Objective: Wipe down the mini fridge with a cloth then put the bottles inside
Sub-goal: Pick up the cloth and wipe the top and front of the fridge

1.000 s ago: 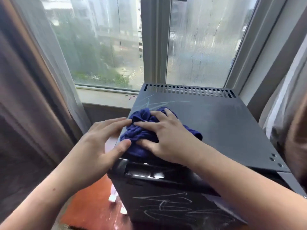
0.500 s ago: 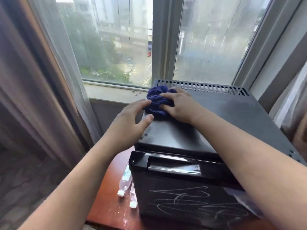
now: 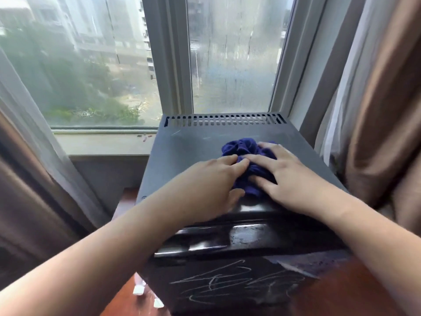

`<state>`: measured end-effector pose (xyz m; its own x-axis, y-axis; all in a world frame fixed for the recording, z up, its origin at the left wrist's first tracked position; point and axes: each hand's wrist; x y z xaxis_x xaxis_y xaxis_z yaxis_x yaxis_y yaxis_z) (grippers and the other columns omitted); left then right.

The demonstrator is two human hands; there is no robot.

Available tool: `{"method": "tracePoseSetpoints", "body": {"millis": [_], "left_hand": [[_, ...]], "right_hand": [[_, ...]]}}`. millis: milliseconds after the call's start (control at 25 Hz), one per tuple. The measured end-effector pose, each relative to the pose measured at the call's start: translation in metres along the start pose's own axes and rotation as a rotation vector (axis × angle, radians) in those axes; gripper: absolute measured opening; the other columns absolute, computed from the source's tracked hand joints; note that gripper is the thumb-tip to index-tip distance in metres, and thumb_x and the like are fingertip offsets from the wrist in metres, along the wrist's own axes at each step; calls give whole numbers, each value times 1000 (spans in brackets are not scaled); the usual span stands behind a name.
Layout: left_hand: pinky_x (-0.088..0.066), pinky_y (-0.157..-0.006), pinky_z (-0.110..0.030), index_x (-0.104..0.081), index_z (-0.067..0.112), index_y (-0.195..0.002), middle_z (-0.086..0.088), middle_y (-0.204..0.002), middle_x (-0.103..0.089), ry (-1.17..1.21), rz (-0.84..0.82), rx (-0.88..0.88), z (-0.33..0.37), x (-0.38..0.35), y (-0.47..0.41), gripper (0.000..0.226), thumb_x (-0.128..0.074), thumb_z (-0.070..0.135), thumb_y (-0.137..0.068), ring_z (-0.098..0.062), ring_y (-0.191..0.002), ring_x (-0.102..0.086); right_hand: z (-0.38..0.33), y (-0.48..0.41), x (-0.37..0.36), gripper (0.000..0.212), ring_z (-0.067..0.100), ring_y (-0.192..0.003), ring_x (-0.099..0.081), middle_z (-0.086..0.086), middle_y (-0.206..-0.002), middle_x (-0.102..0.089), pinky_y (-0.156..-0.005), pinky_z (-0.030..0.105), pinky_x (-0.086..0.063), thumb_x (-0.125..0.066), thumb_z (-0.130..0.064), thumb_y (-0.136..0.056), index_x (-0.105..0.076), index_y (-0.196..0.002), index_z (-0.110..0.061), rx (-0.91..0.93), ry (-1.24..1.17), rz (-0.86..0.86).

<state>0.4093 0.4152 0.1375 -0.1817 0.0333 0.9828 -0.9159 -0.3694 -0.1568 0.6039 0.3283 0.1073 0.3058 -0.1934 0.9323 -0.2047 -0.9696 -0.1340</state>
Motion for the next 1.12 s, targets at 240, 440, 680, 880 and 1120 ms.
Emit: {"method": "tracePoseSetpoints", "body": {"millis": [240, 440, 680, 880, 1120], "left_hand": [[-36, -109, -33, -26, 23, -159, -13, -149, -43, 55, -58, 110, -18, -15, -111, 77, -62, 44, -94, -33, -135, -46], [-42, -86, -28, -58, 29, -135, -8, -117, -55, 38, -41, 140, -23, -1, -100, 54, -70, 34, -83, -30, -109, -58], [-32, -90, -10, -63, 41, -115, 12, -119, -47, 149, 13, 161, -43, 8, -29, 45, -71, 34, -72, -7, -107, -49], [-35, -73, -5, -62, 32, -120, 14, -106, -56, 76, 88, 234, -42, 2, -86, 50, -61, 6, -78, -12, -95, -54], [-42, -87, -22, -68, 35, -127, 4, -120, -71, 46, 94, 539, -83, 15, -5, 67, -58, -7, -76, -15, -102, -63]], "right_hand": [[60, -67, 37, 83, 23, -148, -39, 10, -158, -40, -116, 17, -21, -80, -43, -83, -39, -155, -33, -87, -135, 38], [86, -24, 62, 67, 16, -131, -59, 0, -145, -61, -112, 14, -34, -83, -31, -84, -56, -146, -26, -19, -74, 2], [94, -9, 44, 78, 14, -150, -35, 2, -159, -40, -127, 30, -23, -77, -38, -88, -40, -156, -34, 35, -134, 37], [103, -57, 48, 69, 23, -151, -38, 4, -161, -43, -125, 36, -27, -70, -21, -91, -45, -153, -38, 72, -61, -4], [113, -33, 64, 45, 15, -127, -59, -9, -130, -61, -117, 31, -36, -69, -13, -84, -71, -122, -38, 201, -52, -36]]}}
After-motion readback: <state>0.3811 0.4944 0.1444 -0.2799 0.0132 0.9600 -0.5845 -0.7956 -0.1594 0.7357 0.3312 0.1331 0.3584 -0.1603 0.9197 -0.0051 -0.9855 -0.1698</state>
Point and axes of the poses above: each hand's wrist, its own y-axis away from the middle knuckle, its own x-axis out of the back of the hand, z = x × y
